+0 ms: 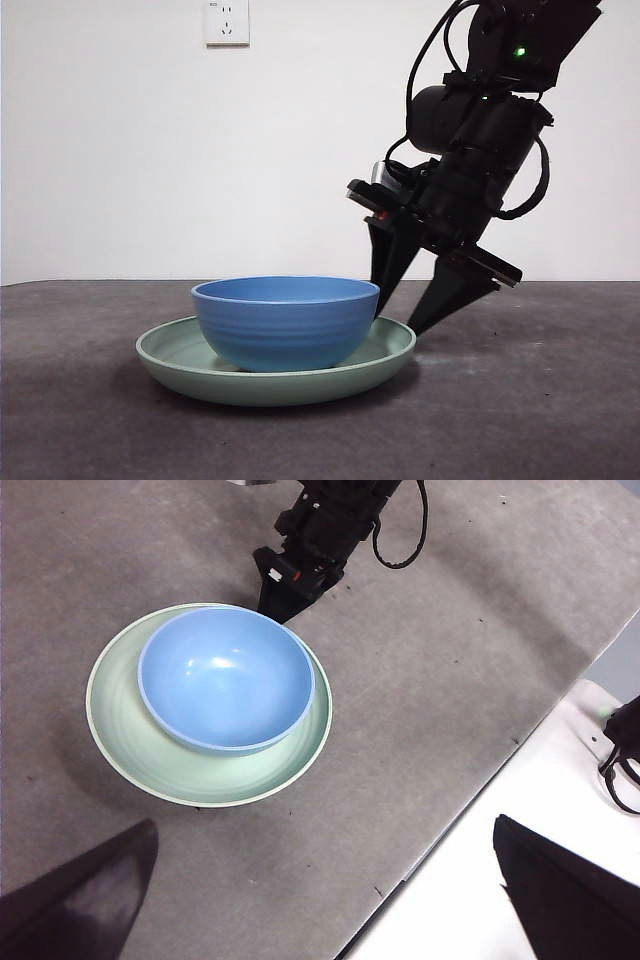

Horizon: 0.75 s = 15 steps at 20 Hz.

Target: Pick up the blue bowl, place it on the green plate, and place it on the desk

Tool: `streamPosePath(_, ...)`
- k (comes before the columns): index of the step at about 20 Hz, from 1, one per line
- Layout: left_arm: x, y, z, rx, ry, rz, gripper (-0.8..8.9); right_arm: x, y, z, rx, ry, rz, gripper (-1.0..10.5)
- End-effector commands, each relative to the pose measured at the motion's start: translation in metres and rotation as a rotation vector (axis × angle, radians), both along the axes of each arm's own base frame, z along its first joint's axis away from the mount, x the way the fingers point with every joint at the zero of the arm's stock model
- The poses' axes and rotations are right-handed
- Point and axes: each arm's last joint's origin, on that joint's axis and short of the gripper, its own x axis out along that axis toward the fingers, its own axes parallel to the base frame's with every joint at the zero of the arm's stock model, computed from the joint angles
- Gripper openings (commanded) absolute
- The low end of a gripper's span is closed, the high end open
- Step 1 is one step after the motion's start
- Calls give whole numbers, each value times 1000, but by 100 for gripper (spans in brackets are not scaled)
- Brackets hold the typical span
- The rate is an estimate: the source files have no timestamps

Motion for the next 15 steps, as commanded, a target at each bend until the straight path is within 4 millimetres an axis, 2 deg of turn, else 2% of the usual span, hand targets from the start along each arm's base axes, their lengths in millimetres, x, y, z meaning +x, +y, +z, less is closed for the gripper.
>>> streamPosePath(1, 0, -1, 3, -2, -24, -14, 563, 4, 1, 1, -34, -33, 15, 310)
streamPosePath(4, 0, -1, 3, 1, -21, -14, 563, 1, -6, 11, -167, -99, -5, 330)
streamPosePath(7, 0, -1, 3, 1, -21, -14, 563, -7, -13, 35, -249, -185, -9, 394)
streamPosePath(10, 0, 0, 2, 6, -15, -14, 563, -21, -19, 73, -207, -291, -11, 407)
streamPosePath(12, -1, 0, 2, 14, -7, -14, 563, -36, -25, 102, -172, -362, -21, 459)
streamPosePath(15, -1, 0, 2, 14, -7, -14, 563, -71, -38, 142, -141, -421, -25, 499)
